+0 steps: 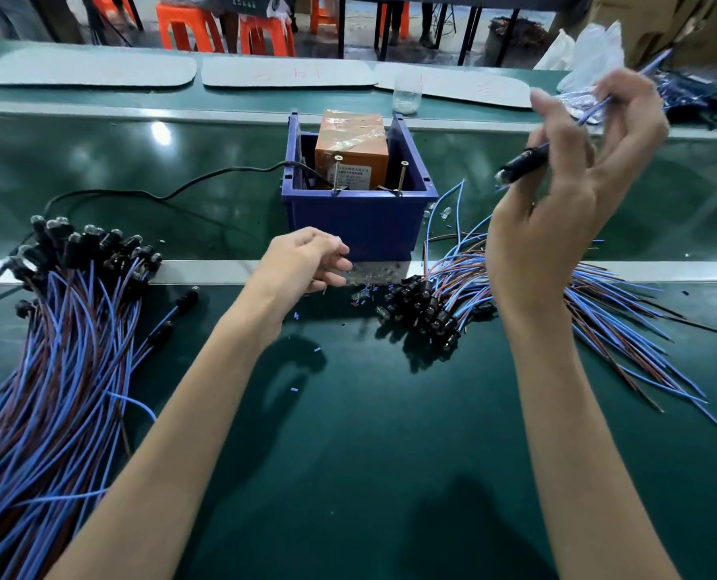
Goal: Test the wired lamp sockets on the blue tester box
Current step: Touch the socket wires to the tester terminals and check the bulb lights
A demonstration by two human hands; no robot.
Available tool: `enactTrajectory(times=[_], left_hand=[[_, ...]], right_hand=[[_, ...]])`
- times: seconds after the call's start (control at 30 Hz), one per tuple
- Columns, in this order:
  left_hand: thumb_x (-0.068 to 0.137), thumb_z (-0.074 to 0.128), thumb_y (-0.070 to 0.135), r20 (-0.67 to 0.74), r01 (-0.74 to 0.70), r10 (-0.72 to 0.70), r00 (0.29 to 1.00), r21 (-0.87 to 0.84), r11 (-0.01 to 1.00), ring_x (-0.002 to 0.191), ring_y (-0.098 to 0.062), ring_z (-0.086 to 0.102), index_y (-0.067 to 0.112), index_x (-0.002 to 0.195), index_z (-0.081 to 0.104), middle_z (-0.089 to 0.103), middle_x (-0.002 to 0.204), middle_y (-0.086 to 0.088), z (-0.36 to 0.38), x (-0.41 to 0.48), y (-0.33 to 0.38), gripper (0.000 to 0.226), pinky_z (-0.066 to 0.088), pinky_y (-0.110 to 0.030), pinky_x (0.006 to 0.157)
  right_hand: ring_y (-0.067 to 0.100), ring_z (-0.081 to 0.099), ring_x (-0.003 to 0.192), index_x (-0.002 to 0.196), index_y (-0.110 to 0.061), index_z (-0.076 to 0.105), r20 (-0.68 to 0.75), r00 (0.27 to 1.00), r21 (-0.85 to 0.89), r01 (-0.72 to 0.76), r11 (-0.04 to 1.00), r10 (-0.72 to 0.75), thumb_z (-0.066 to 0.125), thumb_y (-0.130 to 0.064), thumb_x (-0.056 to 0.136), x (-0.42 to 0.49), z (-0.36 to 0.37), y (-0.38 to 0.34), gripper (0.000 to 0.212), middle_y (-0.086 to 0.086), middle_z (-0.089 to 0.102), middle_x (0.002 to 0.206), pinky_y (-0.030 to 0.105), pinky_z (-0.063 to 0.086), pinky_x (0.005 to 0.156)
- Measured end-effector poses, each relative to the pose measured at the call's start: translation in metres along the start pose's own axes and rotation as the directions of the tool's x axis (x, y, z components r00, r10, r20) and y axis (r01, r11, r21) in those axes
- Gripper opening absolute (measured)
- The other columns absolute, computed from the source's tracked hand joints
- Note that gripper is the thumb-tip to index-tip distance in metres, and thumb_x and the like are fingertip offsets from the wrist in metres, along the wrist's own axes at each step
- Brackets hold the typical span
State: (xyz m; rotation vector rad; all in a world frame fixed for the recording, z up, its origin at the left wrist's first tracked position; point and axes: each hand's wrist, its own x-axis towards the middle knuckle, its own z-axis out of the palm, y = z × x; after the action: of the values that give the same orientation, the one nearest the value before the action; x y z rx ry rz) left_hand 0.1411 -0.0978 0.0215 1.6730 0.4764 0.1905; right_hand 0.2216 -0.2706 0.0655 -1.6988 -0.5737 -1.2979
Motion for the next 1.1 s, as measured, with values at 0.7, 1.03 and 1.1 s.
enactTrajectory(times=[0.7, 1.03, 1.1], left_hand=[[0.082, 0.063, 0.013, -0.295, 0.272, -0.039, 0.955, 0.810, 0.520, 0.111, -0.026, 0.058, 0.029, 0.102, 0.060, 0.066, 0.115, 0.000, -0.094, 0.017, -0.026, 0.026, 0.047, -0.040, 0.095], [0.079, 0.059, 0.006, -0.374, 0.354, -0.048, 0.926, 0.818, 0.453, 0.114, -0.031, 0.055, 0.025, 0.104, 0.063, 0.065, 0.117, -0.006, -0.098, 0.014, -0.037, 0.031, 0.046, -0.037, 0.093], [0.079, 0.058, 0.006, -0.360, 0.301, 0.038, 0.932, 0.830, 0.470, 0.111, -0.032, 0.056, 0.024, 0.102, 0.064, 0.067, 0.113, -0.006, -0.092, 0.011, -0.031, 0.030, 0.046, -0.036, 0.088]], right_hand=[[0.035, 0.051, 0.119, 0.136, -0.021, 0.051, 0.825, -0.070, -0.558, 0.053, 0.828, 0.560, 0.037, -0.013, 0.093, -0.028, 0.003, 0.031, 0.046, 0.017, 0.051, 0.135, 0.038, 0.045, 0.097], [0.030, 0.050, 0.121, 0.130, -0.012, 0.054, 0.871, 0.179, -0.466, 0.005, 0.885, 0.457, 0.039, -0.010, 0.093, -0.022, 0.003, 0.019, 0.041, 0.009, 0.054, 0.136, 0.041, 0.044, 0.098], [0.026, 0.052, 0.121, 0.130, -0.013, 0.058, 0.872, 0.305, -0.372, -0.095, 0.923, 0.383, 0.044, -0.012, 0.094, -0.020, 0.004, 0.015, 0.038, 0.007, 0.058, 0.132, 0.037, 0.042, 0.101]])
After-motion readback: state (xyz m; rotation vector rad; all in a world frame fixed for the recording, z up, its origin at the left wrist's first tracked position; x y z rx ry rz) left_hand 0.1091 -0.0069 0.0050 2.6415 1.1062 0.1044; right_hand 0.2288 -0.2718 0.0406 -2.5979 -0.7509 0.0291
